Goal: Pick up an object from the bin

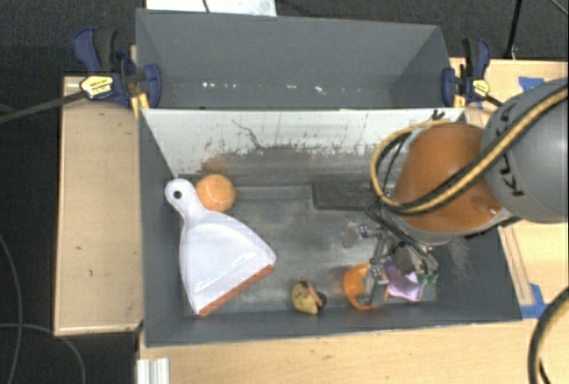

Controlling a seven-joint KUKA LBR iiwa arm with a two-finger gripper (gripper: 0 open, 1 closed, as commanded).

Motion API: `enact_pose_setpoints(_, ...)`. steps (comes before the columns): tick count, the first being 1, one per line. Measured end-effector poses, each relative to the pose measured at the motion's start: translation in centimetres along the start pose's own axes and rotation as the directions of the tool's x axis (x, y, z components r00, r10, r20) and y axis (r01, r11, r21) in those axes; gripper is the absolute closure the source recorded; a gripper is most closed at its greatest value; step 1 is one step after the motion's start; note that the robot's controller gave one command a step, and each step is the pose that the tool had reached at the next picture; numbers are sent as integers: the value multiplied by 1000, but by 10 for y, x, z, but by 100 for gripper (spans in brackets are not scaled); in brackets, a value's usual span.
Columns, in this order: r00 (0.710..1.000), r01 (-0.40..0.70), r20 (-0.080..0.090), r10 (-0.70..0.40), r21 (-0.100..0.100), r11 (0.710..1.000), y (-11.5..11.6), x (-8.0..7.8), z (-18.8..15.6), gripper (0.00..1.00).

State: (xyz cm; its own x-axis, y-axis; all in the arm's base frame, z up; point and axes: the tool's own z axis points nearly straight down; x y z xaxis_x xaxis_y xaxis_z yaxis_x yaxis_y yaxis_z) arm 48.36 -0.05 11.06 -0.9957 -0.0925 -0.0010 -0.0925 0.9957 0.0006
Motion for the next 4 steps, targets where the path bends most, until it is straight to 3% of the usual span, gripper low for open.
enact_pose_setpoints(1, 984, 177, 0, -177, 0, 984, 14, 4, 39, 100)
enact_pose_setpoints(2, 985, 175, 6, -175, 1, 985, 14, 2, 38, 0)
enact_pose_setpoints(3, 985, 175, 6, -175, 1, 985, 14, 2, 38, 0)
enact_pose_setpoints(4, 942, 335, 2, -335, 1, 942, -2, -3, 40, 100)
